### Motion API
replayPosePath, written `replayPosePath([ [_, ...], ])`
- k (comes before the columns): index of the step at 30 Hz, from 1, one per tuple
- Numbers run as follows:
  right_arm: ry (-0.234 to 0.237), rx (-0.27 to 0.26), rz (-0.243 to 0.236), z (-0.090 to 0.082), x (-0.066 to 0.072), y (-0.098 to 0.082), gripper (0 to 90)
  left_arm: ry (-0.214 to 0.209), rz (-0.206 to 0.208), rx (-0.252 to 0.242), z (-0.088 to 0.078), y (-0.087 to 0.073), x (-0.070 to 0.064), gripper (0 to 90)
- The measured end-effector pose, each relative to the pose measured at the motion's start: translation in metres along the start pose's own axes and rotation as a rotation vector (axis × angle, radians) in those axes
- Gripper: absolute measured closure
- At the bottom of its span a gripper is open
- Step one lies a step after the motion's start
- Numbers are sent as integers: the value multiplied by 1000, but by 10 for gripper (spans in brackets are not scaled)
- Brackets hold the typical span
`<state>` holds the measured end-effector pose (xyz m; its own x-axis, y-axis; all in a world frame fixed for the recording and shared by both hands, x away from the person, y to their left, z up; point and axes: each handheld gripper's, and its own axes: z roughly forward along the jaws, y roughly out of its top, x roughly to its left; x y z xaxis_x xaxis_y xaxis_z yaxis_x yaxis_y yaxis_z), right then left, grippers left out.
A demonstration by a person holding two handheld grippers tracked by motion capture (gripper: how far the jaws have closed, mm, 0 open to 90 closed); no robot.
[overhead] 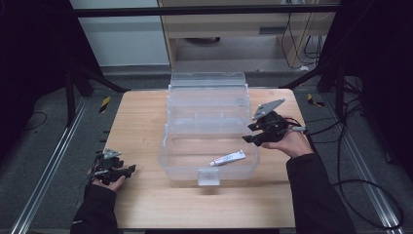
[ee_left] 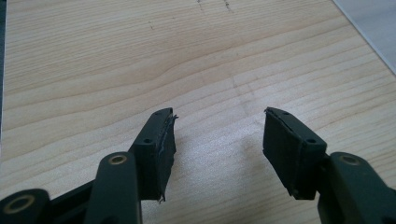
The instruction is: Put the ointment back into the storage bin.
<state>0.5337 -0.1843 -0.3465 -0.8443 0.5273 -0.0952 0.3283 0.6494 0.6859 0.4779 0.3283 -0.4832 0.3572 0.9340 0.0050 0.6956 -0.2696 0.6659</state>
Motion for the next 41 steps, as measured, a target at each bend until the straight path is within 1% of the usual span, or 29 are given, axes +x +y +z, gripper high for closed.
replayPosePath([
  [1, -13, -27, 23, -3, -2, -4, 471, 0, 0, 0, 0, 0, 0, 430],
  [2, -13, -27, 23, -3, -2, -4, 471, 0, 0, 0, 0, 0, 0, 430],
  [3, -32, -48, 46, -6, -3, -8, 439, 1, -1, -2, 0, 0, 0, 428],
  [4, -62, -93, 84, -12, -5, -17, 418, 2, -4, -3, 0, 0, 0, 426],
  [5, -62, -93, 84, -12, -5, -17, 418, 2, -4, -3, 0, 0, 0, 423],
  [6, -83, -105, 100, -14, -6, -22, 399, 2, -6, -4, 0, 0, 0, 423],
  [7, -119, -142, 137, -19, -7, -32, 362, 3, -7, -5, 0, 1, 0, 417],
  [8, -119, -142, 137, -19, -7, -32, 362, 3, -7, -5, 0, 1, 0, 415],
  [10, -143, -184, 187, -23, -7, -42, 324, 3, -7, -6, 0, 1, 0, 414],
  [11, -161, -219, 226, -26, -7, -54, 318, 4, -8, -8, 1, 1, -1, 411],
  [12, -161, -219, 226, -26, -7, -54, 318, 4, -8, -8, 1, 1, -1, 410],
  [13, -191, -253, 265, -29, -7, -66, 292, 6, -10, -10, 1, 2, -1, 408],
  [14, -191, -253, 265, -29, -7, -66, 292, 6, -10, -10, 1, 2, -1, 406],
  [15, -214, -271, 297, -29, -7, -75, 271, 6, -11, -11, 1, 2, -1, 404],
  [16, -214, -271, 297, -29, -7, -75, 271, 7, -12, -13, 1, 2, -1, 404],
  [17, -238, -288, 330, -28, -7, -86, 250, 8, -14, -14, 1, 3, -1, 397],
  [20, -271, -298, 367, -25, -7, -97, 225, 11, -16, -15, 1, 3, -2, 386],
  [22, -281, -303, 378, -24, -7, -101, 219, 11, -17, -17, 1, 3, -2, 384],
  [25, -306, -315, 417, -22, -9, -111, 209, 14, -21, -21, 1, 3, -1, 382],
  [27, -320, -335, 463, -20, -11, -122, 205, 18, -25, -25, 0, 3, -2, 380],
  [28, -320, -335, 463, -20, -11, -122, 205, 18, -25, -25, 0, 3, -2, 380],
  [29, -322, -338, 478, -19, -12, -126, 203, 18, -26, -26, 0, 4, -2, 380],
  [30, -326, -330, 497, -17, -13, -130, 202, 18, -26, -27, 0, 4, -2, 380],
  [31, -351, -319, 507, -16, -15, -135, 196, 18, -27, -28, 1, 4, -2, 378],
  [34, -353, -321, 527, -15, -16, -140, 193, 18, -27, -30, 1, 4, -2, 375],
  [35, -372, -324, 541, -15, -16, -144, 186, 17, -27, -29, 1, 3, -2, 373],
  [38, -380, -312, 548, -14, -16, -148, 181, 18, -29, -33, 1, 3, -1, 376],
  [39, -374, -297, 558, -12, -17, -151, 175, 19, -30, -36, 0, 3, -1, 377],
  [41, -376, -281, 555, -11, -17, -153, 173, 21, -31, -40, 0, 3, -1, 379],
])
